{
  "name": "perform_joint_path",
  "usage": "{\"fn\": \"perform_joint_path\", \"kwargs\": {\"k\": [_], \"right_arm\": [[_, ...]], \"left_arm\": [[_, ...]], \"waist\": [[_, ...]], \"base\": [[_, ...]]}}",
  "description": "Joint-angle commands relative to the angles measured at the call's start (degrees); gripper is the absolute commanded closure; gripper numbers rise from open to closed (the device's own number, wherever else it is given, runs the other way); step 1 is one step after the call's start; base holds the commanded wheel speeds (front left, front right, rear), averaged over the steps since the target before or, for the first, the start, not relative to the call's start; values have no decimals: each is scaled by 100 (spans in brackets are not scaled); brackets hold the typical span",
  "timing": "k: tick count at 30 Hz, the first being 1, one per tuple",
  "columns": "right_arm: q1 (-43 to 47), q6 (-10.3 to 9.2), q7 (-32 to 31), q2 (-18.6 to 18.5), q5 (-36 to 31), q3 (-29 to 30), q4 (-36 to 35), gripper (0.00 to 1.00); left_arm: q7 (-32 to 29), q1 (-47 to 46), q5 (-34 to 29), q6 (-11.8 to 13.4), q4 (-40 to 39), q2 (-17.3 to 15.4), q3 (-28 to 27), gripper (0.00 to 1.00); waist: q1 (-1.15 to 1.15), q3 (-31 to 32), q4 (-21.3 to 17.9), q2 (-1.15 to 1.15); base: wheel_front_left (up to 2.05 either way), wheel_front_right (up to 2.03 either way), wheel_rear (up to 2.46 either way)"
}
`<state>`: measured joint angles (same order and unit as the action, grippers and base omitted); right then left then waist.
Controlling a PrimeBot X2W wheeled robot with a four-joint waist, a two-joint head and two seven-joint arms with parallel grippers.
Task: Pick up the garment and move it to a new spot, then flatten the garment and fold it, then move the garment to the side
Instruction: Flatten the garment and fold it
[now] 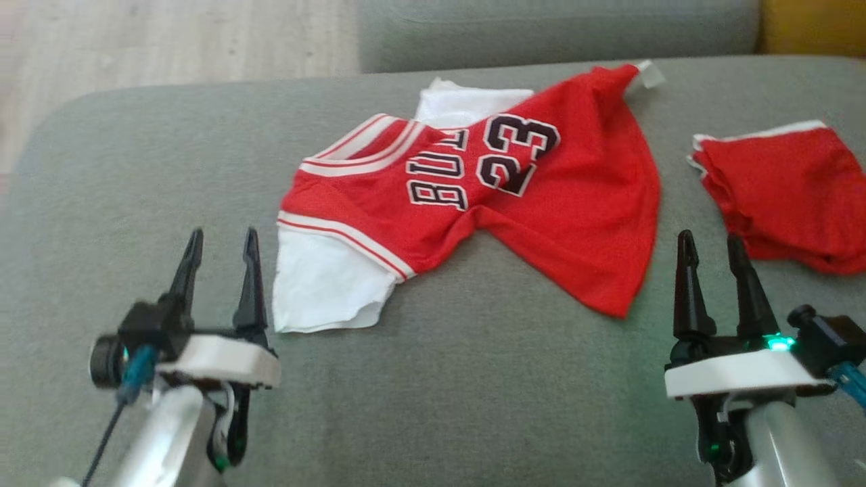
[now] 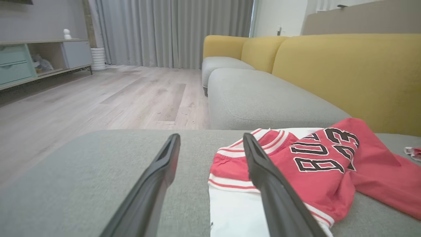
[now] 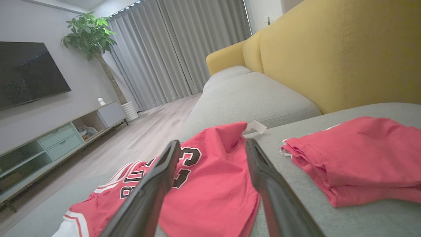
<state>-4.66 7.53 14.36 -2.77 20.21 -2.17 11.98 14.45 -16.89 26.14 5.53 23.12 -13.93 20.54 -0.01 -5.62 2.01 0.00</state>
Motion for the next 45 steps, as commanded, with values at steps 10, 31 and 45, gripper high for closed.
{"fn": "perform_joint_path", "kwargs": {"k": [10, 31, 45], "right_arm": [[19, -4, 63, -10, -111, -165, -96, 0], [-248, -4, 63, -10, -156, -199, -86, 0], [-279, -4, 63, -10, -198, -66, 99, 0]], "left_arm": [[54, 450, -203, -38, -463, 236, -431, 0], [-1040, -303, -151, -359, 1377, 183, -44, 0], [-974, -326, 178, -554, 1572, 259, -126, 100]], "waist": [[1, 108, 299, 0], [1, -556, -145, 0], [1, -371, -160, 0]], "base": [[0, 0, 0], [0, 0, 0], [0, 0, 0]]}}
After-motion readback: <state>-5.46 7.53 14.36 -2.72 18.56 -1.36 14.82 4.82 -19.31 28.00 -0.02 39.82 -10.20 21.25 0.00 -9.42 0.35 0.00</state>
